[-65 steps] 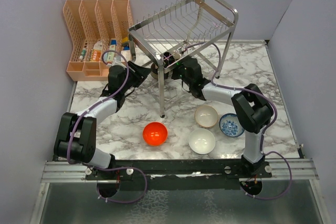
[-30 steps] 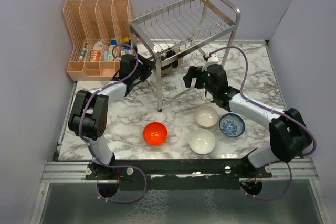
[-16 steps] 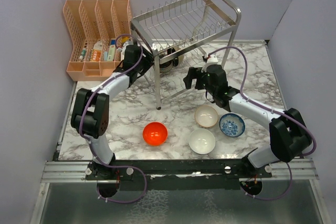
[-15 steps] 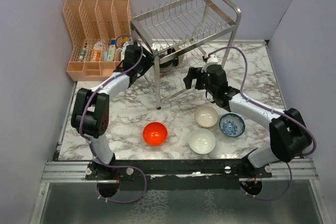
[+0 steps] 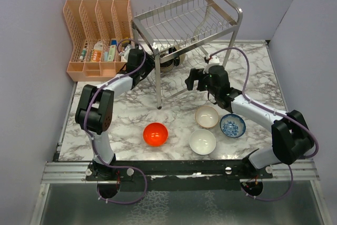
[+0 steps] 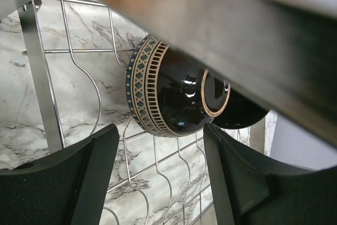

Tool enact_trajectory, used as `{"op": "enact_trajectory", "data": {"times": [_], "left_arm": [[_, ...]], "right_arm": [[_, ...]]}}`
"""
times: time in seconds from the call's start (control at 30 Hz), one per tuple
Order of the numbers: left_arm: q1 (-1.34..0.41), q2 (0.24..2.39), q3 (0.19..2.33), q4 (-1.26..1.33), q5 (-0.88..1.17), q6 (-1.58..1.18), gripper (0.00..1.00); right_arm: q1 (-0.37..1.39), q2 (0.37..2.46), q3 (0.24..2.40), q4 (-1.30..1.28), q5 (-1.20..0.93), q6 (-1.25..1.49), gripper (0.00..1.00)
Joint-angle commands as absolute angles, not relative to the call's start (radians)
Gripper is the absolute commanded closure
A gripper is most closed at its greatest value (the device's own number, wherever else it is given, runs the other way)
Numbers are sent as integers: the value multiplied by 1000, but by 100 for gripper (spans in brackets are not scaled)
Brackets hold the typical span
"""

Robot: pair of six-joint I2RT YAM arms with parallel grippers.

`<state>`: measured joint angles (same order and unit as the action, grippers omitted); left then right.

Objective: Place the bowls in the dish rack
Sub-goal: Adjust the dish rack at the center of the board.

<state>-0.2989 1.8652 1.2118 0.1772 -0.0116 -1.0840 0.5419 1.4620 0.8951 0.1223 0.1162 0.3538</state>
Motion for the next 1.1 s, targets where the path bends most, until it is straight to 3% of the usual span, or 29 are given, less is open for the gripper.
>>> {"op": "enact_trajectory", "data": {"times": [0.0, 0.43, 1.07], "left_arm": [[-332, 1870, 1207, 247, -6, -1110, 32], [-382, 1877, 1142, 299, -155, -1203, 31], [-413, 2035, 1349, 144, -169, -1163, 29]], "right_arm": [[537, 1427, 876, 120, 89, 347, 8], [532, 1428, 856, 147, 56, 358, 8], [528, 1352, 822, 128, 78, 335, 2]]}}
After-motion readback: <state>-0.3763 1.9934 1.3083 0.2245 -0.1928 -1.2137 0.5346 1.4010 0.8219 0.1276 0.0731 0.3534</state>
